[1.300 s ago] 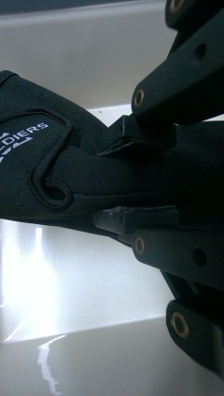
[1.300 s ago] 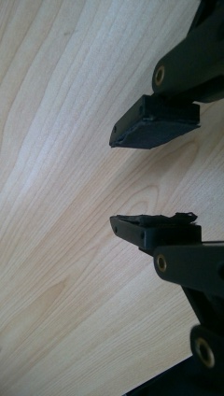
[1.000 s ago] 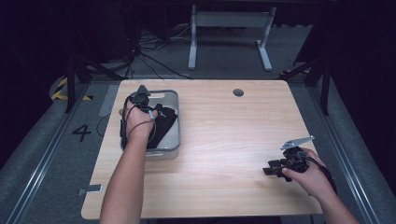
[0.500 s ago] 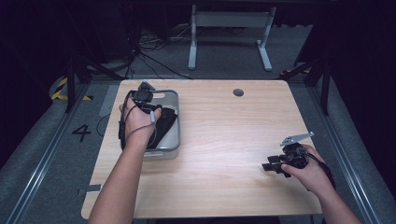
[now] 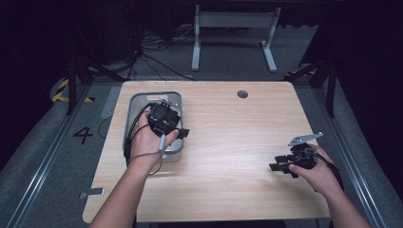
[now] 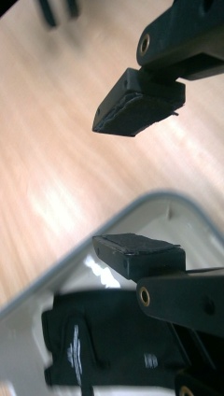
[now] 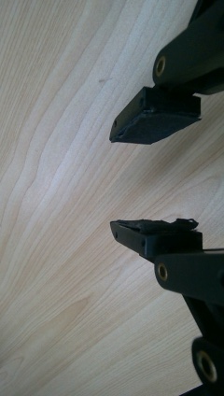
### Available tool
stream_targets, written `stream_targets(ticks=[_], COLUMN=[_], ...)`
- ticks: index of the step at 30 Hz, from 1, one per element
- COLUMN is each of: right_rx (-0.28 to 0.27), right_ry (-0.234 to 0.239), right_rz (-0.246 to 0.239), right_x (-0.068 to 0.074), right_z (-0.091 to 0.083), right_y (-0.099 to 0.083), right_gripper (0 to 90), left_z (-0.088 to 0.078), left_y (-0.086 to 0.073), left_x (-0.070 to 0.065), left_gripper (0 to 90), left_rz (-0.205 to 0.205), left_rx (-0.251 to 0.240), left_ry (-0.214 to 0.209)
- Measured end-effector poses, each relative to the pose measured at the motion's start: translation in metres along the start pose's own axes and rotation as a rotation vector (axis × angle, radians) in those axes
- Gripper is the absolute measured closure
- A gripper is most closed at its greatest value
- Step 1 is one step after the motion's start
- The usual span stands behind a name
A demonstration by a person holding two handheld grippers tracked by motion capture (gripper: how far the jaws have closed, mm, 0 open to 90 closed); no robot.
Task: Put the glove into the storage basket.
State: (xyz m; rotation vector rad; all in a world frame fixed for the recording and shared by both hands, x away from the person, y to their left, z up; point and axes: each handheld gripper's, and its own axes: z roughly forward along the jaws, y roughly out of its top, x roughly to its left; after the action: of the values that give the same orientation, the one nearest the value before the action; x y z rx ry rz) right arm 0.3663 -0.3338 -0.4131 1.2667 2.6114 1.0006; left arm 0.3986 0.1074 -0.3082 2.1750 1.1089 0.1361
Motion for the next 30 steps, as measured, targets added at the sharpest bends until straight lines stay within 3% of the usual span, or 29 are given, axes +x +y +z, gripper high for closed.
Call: stream_targets(ticks=[3,5,11,14,18,27,30], right_rx=[0.002,0.001,0.003,0.004,0.003,0.004,0.001], right_ry=[0.001,0.002,0.006,0.01,0.015,0.022,0.02], right_rz=[0.004,0.005,-0.002,-0.005,-0.006,-0.008,-0.008], right_x=[-0.001,-0.001,-0.001,0.0,-0.001,-0.004,-0.005], right_z=[-0.001,-0.001,0.0,0.001,0.002,0.006,0.007], right_y=[-0.002,-0.002,-0.003,-0.004,-0.004,-0.008,-0.009], right_gripper=[50.8,50.8,50.5,50.3,50.1,49.7,49.5], left_z=[-0.002,-0.002,0.006,0.011,0.02,0.037,0.044], left_y=[-0.014,-0.018,-0.048,-0.056,-0.071,-0.101,-0.112], left_x=[-0.014,-0.017,-0.027,-0.026,-0.022,-0.007,0.0], left_gripper=[39.1,39.2,38.9,38.2,36.7,38.2,37.9], left_rz=[0.082,0.096,0.157,0.153,0.138,0.183,0.169], left_rx=[-0.032,-0.03,-0.02,-0.029,-0.001,0.014,0.022], left_ry=[-0.058,-0.069,-0.106,-0.125,-0.128,-0.155,-0.151])
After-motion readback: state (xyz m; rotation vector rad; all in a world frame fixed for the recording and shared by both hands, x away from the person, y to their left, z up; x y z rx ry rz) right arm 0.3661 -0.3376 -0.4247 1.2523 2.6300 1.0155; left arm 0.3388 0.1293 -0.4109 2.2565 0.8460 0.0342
